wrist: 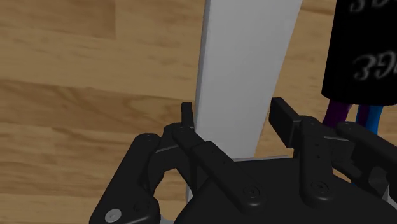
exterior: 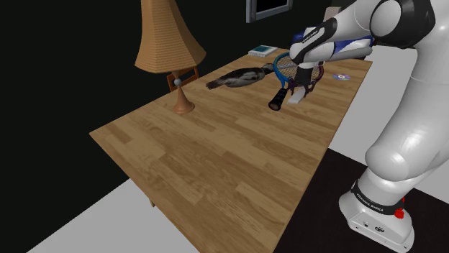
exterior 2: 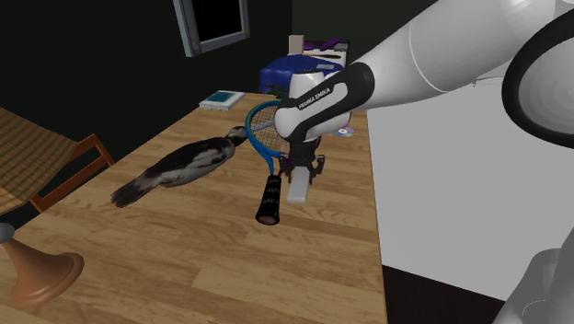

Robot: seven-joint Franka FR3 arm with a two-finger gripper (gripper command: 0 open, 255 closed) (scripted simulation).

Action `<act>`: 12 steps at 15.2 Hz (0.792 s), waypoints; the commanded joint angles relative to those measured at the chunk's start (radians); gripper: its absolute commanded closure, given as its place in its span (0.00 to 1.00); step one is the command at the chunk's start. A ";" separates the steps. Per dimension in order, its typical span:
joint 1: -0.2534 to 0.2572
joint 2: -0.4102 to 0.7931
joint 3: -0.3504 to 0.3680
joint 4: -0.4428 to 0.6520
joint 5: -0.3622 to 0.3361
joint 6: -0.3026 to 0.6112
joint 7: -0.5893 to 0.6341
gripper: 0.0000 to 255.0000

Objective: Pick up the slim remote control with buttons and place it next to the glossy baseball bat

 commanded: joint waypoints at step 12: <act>0.006 -0.083 -0.005 0.083 -0.033 -0.162 0.025 1.00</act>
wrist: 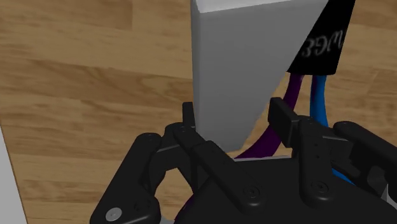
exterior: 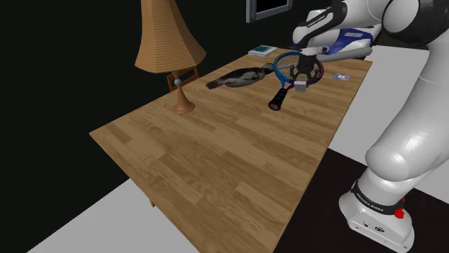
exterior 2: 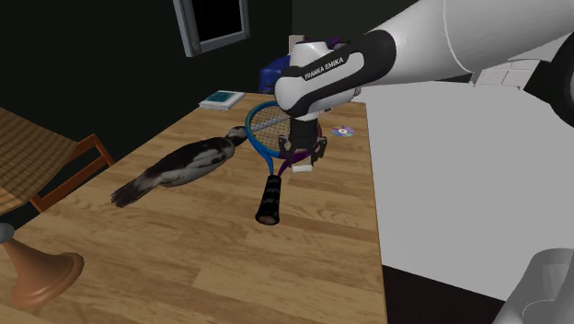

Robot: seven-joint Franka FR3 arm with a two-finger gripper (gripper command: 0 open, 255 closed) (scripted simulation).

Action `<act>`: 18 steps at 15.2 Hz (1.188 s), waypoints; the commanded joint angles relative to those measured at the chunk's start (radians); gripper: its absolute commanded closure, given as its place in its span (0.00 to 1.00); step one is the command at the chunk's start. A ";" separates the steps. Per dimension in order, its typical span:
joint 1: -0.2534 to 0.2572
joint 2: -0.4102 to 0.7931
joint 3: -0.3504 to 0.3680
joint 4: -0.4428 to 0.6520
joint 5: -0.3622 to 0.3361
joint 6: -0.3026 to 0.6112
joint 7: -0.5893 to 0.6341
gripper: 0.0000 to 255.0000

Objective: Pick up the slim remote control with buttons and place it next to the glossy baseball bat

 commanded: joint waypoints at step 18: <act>-0.082 -0.060 -0.078 0.087 -0.017 -0.148 -0.148 1.00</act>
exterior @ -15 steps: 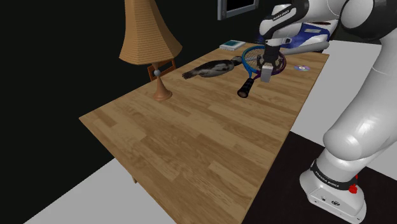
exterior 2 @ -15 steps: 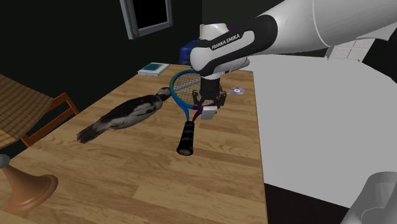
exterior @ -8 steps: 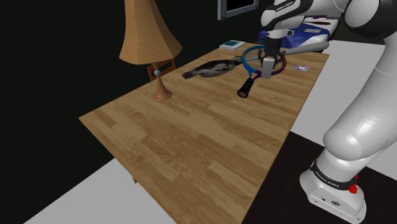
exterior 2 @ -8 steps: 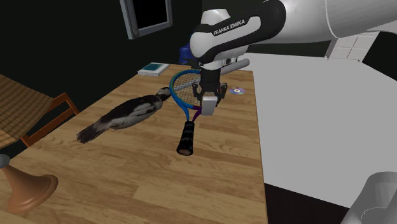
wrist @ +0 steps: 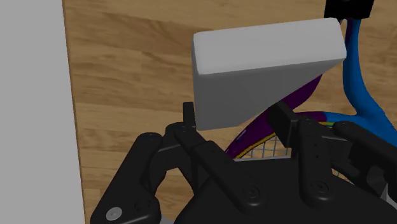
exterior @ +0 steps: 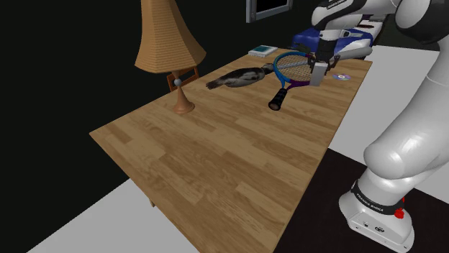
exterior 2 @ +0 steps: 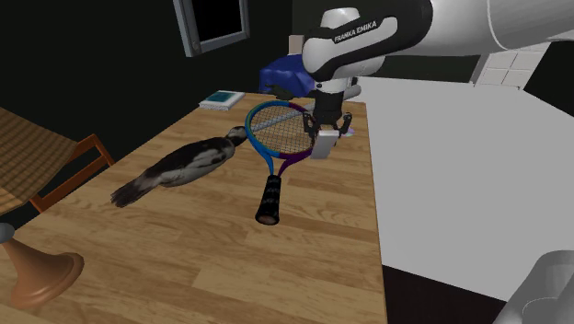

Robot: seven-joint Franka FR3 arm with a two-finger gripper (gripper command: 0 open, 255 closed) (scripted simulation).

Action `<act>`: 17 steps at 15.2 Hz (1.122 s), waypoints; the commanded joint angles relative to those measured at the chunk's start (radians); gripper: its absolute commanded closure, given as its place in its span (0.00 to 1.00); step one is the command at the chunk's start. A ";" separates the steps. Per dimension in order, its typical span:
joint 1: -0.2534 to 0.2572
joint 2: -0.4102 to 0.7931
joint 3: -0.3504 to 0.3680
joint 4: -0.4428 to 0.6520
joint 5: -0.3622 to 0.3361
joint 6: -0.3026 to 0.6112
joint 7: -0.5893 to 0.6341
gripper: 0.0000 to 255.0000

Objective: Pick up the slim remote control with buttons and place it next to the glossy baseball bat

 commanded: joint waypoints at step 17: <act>-0.064 0.063 -0.053 -0.101 0.034 0.156 -0.140 1.00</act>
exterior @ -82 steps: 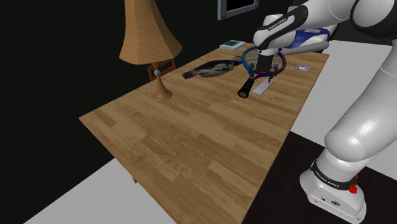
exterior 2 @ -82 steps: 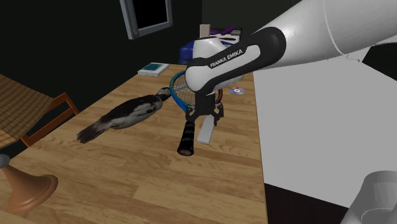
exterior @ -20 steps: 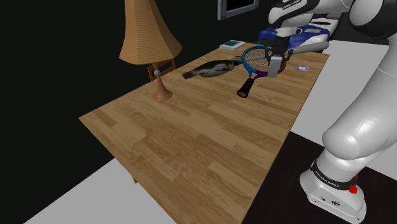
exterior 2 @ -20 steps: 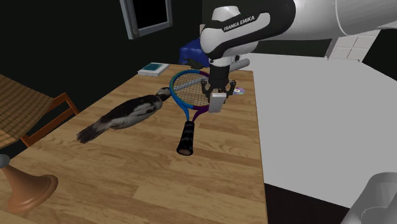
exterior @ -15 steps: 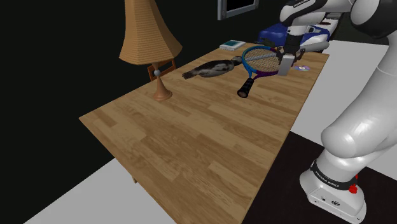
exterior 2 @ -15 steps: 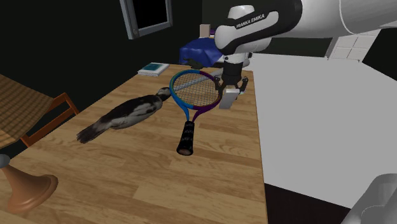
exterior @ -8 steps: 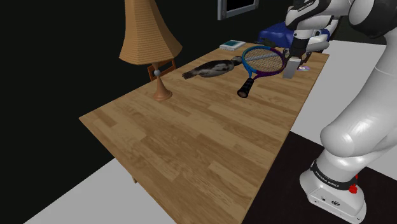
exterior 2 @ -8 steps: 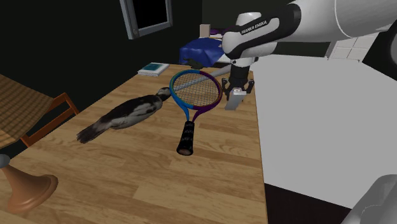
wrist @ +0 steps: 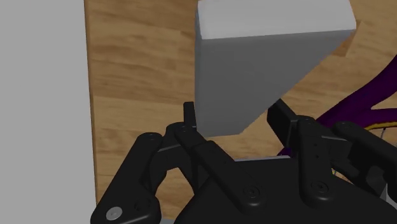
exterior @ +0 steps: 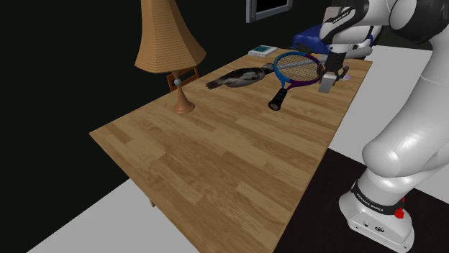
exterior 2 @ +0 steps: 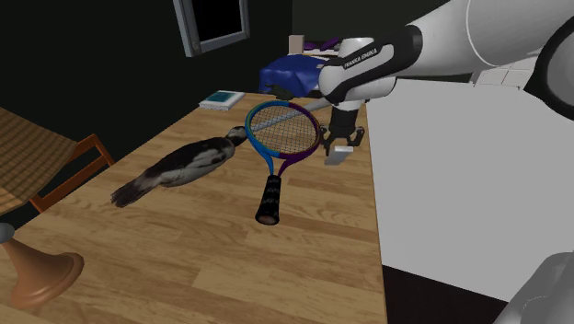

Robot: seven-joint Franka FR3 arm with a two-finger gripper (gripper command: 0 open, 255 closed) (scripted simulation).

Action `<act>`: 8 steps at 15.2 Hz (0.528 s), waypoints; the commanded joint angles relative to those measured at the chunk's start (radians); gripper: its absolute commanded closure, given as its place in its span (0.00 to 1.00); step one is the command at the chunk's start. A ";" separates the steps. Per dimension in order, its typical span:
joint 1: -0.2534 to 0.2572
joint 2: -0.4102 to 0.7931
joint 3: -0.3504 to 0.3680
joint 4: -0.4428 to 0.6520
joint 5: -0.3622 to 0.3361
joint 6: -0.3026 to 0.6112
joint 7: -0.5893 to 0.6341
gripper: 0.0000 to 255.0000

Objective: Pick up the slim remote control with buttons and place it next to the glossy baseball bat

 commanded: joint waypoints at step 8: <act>-0.008 0.062 0.002 -0.059 0.030 0.110 -0.023 1.00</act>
